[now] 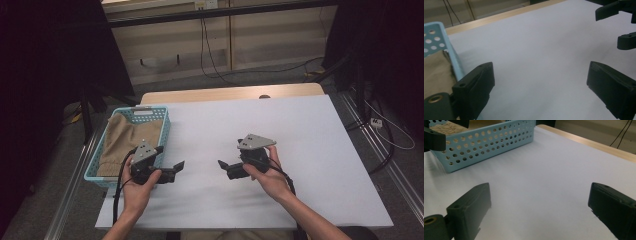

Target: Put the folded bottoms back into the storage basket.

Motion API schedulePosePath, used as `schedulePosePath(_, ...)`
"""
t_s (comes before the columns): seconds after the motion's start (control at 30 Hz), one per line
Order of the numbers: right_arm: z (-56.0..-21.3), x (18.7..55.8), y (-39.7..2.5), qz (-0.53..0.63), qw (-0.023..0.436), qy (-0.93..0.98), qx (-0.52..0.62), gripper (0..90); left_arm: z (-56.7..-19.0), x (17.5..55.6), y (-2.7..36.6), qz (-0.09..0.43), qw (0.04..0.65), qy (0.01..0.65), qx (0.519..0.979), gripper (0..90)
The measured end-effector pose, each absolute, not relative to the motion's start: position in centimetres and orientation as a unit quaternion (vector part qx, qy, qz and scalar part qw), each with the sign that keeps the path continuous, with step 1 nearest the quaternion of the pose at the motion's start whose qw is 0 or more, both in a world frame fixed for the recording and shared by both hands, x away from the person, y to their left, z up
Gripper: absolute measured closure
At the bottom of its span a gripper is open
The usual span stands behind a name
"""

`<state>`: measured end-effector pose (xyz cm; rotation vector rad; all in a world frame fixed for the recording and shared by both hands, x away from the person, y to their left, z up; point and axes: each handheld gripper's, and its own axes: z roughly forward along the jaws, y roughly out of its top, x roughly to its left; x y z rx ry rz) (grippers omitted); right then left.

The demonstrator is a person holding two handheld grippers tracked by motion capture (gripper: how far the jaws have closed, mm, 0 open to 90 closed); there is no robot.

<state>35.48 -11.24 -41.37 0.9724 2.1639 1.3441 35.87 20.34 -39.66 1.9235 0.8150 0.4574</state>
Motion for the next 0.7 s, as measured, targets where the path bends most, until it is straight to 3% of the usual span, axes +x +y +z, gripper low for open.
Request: schedulePosePath(0.7, -42.7, 32.8, -16.6, 0.46, 0.234, 0.762, 0.39, 5.3, -42.5, 35.5, 16.6, 0.151, 0.466, 0.31, 0.815, 7.9)
